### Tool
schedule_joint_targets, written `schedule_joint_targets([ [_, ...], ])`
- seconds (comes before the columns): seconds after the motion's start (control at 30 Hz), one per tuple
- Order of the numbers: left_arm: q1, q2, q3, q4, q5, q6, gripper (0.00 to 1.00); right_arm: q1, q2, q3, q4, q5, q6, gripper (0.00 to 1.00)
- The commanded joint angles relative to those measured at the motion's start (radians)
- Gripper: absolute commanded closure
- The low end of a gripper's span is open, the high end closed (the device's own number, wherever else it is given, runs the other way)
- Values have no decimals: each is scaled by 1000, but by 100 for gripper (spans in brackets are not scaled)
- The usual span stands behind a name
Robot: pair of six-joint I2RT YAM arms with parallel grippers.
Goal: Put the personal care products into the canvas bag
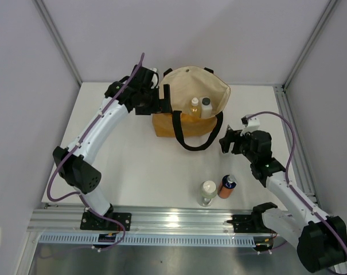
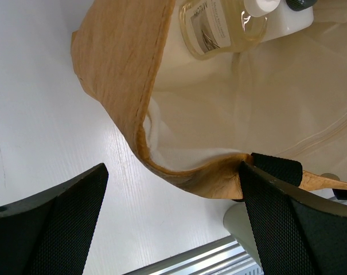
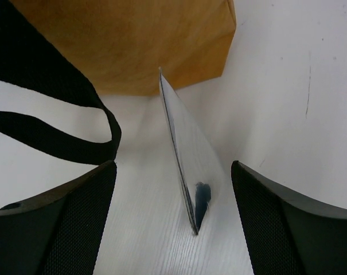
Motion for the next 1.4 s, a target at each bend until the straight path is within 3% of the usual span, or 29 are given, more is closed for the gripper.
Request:
schedule_joint_targets([
  [0.0, 3, -42, -11, 5, 3, 27, 1, -14, 41, -5, 128, -42, -27, 16],
  [0.2, 3, -41, -10, -1, -9, 36, 1, -49, 100, -18, 215, -89, -49, 24],
  [0.33, 1, -39, -16, -4, -15, 38, 1, -54, 176, -7, 269, -120, -61, 38],
  [0.4, 3, -36, -13, -4, -18, 36, 1, -54, 194, 7, 275, -135, -70, 54],
  [0.43, 1, -33, -10, -4, -17, 36, 1, -54, 199, 11, 279, -137, -75, 68],
  [0.5, 1, -27, 1, -10, -20, 38, 1, -54, 196, 10, 284, -131, -89, 76],
  [0.6, 3, -25, 4, -9, -28, 41, 1, -54, 188, 15, 275, -120, -98, 100],
  [0.83, 3, -21, 7, -9, -28, 45, 1, -54, 92, 83, 220, -80, -101, 100],
  [1.1, 3, -5, 13, 2, 0, 44, 6, -55, -13, 324, -67, 7, -153, 100],
  [1.13, 1, -5, 15, 3, 8, 42, 8, -55, -25, 382, -92, 26, -153, 100],
  [1.2, 1, -11, 10, 11, 15, 41, 24, -55, -37, 436, -150, 38, -153, 100],
  [1.23, 1, -11, 13, 13, 18, 41, 34, -55, -44, 464, -167, 49, -153, 100],
  [1.27, 1, -13, 13, 16, 25, 41, 54, -54, -53, 522, -196, 56, -161, 100],
  [1.37, 3, -15, 27, 17, 35, 41, 74, -55, -53, 644, -221, 58, -193, 100],
])
